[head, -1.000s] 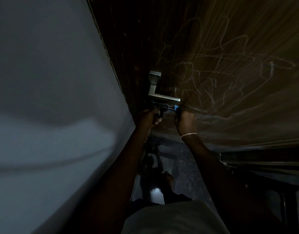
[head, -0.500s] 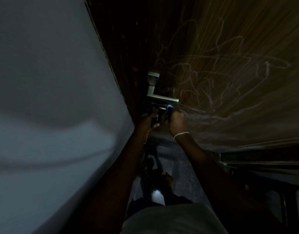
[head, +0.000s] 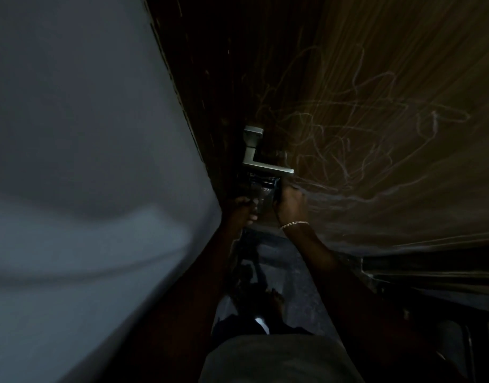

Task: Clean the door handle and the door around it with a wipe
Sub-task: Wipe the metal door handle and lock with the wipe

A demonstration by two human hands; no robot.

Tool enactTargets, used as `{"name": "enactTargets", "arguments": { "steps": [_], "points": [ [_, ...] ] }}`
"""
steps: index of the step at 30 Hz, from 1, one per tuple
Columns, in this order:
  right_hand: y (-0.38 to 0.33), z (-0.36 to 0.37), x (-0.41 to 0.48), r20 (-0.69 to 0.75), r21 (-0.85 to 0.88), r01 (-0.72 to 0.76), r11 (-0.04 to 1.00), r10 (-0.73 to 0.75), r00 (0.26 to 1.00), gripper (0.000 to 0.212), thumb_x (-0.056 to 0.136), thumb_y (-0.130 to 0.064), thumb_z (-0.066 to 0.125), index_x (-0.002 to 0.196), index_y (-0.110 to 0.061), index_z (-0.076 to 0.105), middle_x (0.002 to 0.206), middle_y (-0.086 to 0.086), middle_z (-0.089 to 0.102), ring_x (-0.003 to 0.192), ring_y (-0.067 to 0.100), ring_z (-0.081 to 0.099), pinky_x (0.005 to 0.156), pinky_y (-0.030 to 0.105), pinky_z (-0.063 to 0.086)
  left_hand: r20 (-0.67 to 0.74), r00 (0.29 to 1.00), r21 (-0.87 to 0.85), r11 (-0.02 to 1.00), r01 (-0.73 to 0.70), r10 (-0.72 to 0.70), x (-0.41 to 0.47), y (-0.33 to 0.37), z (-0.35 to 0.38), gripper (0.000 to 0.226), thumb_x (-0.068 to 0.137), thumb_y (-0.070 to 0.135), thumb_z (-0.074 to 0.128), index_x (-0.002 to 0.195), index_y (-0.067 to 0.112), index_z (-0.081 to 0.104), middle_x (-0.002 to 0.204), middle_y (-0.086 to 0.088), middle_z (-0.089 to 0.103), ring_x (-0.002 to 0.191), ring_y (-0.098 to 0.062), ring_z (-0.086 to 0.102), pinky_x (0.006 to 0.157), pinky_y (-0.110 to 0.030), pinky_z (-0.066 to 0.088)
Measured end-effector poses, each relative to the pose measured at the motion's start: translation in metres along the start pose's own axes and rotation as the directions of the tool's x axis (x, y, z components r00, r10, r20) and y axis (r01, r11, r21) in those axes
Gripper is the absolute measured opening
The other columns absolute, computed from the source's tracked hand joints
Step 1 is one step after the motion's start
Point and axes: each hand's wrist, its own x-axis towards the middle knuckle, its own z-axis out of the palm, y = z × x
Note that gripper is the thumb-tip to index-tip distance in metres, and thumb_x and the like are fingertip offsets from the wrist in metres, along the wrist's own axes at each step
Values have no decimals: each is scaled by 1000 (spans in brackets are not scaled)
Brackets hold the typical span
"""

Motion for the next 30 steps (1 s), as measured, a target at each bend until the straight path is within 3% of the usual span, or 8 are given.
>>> {"name": "enactTargets", "arguments": {
  "steps": [6,10,12,14,16,19,25,30],
  "points": [
    [17,-14,-1,-71,11,-130,991,131,989,24,96,-14,56,119,-13,60,99,15,73,89,37,69,74,40,55,-65,997,0,999,-52,52,2,-6,5,9,97,20,61,91,14,60,92,-3,66,58,-9,61,60,-22,50],
    [18,-20,-2,-61,123,-173,977,181,982,18,92,-13,62,108,-7,70,100,17,74,93,36,69,82,37,55,-137,985,25,994,-105,107,1,-4,11,18,97,18,62,108,5,64,106,-15,67,69,-20,60,61,-26,47],
    [18,-22,-8,-58,179,-161,971,174,983,19,89,-8,64,106,-5,73,102,17,74,96,34,69,85,31,53,-151,982,95,990,-102,116,1,-2,12,28,97,11,58,121,-2,63,121,-21,67,92,-31,66,80,-36,56],
    [19,-26,-17,-93,231,-145,962,170,981,16,89,-6,65,100,-2,76,98,18,75,92,33,70,82,30,51,-171,976,137,985,-108,131,-1,-2,18,33,96,9,59,126,-3,60,129,-23,63,116,-37,62,103,-46,50],
    [21,-33,-25,-123,302,-171,938,217,968,15,91,-9,65,98,-1,76,96,16,76,88,31,71,79,32,53,-187,970,129,983,-132,154,-4,2,24,36,95,9,62,128,-6,57,134,-23,58,127,-36,54,111,-47,41],
    [25,-47,-35,-112,435,-229,871,304,946,16,91,-12,67,104,-8,74,97,9,76,89,21,71,70,11,47,-154,975,129,981,-143,162,-9,7,33,43,96,8,60,136,-5,50,141,-22,52,133,-35,49,114,-45,38],
    [19,-82,-44,-141,579,-118,807,242,960,25,83,7,64,95,-13,73,98,0,74,97,16,69,88,22,53,-134,966,208,959,-191,221,-25,15,40,43,94,13,63,135,1,54,143,-16,53,135,-31,47,117,-44,33],
    [-1,-120,-47,-190,663,-26,748,202,961,26,84,1,66,92,-21,76,96,-5,75,95,9,70,86,24,54,-161,956,129,966,-225,245,-46,22,34,23,94,8,62,111,-6,67,121,-22,67,116,-36,61,108,-45,44]
  ]
}}
